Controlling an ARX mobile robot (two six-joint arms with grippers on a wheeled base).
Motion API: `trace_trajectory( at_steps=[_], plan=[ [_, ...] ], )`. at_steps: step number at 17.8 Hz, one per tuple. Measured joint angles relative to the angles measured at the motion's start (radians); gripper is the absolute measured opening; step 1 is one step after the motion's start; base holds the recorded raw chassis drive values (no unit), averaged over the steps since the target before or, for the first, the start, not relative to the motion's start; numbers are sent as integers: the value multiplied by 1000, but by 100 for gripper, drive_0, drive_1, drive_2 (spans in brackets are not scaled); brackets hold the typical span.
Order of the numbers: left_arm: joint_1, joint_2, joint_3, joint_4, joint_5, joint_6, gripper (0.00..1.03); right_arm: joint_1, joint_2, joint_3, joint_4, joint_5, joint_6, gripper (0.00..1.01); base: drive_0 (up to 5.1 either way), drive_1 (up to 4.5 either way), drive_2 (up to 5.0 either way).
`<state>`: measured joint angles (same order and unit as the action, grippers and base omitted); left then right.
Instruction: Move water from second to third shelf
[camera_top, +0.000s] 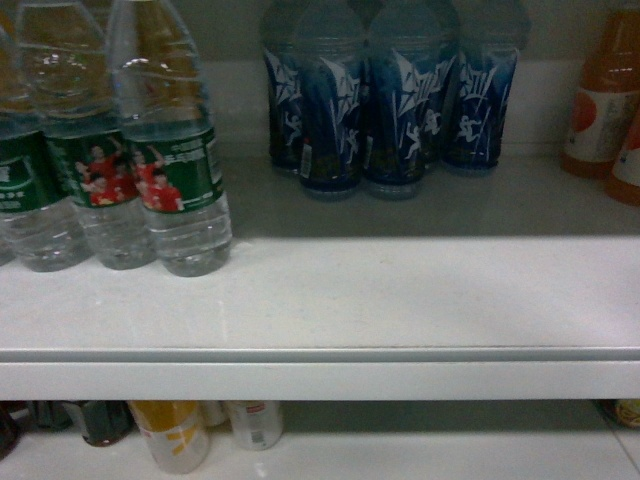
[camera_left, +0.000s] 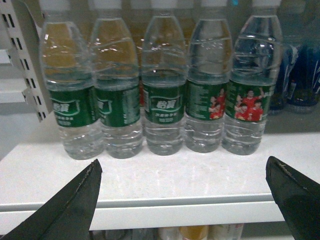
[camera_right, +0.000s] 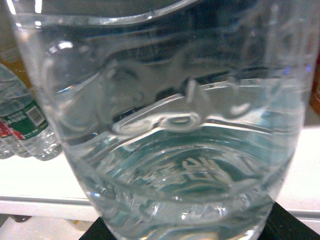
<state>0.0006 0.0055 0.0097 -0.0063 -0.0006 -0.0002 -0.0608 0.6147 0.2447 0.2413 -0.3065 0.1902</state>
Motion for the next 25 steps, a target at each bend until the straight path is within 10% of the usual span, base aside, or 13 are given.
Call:
trace_trajectory(
  at_steps=[25],
  plan=[
    [-2, 0, -1, 2, -3, 0, 98, 1, 1, 0, 4, -3, 0, 42, -367, 195, 195]
  ],
)
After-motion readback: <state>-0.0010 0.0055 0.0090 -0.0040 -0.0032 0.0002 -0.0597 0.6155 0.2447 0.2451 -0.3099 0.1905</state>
